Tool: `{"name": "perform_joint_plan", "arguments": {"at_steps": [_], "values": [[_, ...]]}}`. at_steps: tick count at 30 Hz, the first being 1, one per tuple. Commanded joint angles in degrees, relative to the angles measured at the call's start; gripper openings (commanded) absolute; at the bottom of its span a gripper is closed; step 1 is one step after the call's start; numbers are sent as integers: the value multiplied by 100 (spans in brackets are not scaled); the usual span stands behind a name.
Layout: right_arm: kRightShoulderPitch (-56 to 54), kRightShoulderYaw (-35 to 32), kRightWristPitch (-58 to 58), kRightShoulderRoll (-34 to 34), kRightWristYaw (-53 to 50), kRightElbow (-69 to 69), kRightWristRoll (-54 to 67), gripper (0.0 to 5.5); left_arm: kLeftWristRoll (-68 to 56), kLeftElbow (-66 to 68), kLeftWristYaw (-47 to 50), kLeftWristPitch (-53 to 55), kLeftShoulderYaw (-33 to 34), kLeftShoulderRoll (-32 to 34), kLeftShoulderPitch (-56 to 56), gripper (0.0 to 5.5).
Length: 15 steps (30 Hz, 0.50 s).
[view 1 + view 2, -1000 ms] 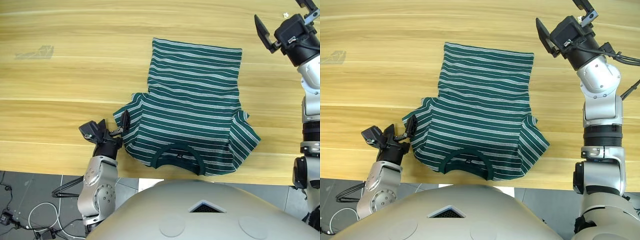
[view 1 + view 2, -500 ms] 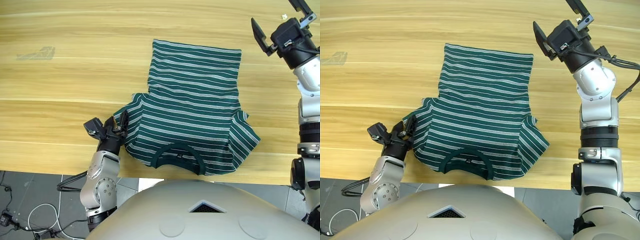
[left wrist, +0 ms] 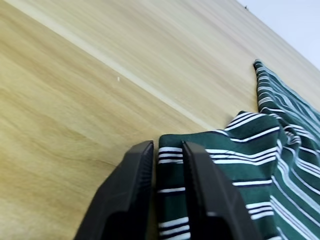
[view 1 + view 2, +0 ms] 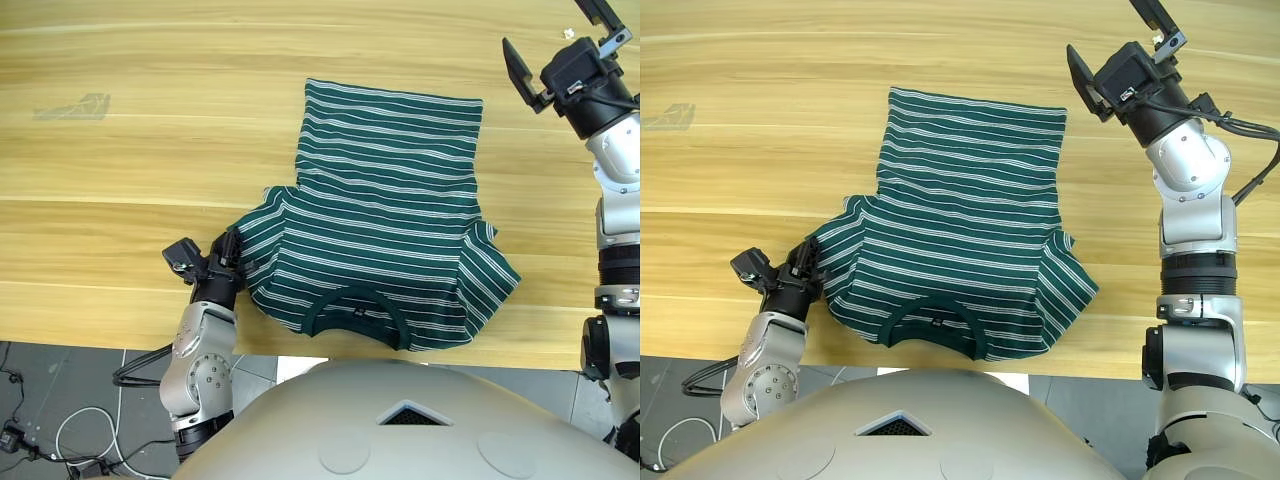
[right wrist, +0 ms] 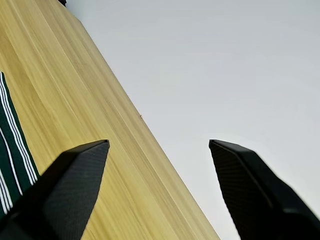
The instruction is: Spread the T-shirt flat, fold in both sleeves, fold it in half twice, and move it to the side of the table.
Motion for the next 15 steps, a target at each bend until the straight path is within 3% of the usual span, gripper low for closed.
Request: {"name": "perform_joint_plan", "arguments": {"at_steps": [1, 4, 15], "values": [[-18, 18, -18, 2, -22, 35, -43, 370, 128, 258, 96, 182, -23, -26, 66, 39], [-43, 40, -27, 13, -35, 77, -57, 370, 172, 281, 75, 163, -26, -35, 44, 2], [-144, 163, -72, 101, -89, 317, -123, 370, 602, -168, -579, -799, -470, 69, 141, 2]]}}
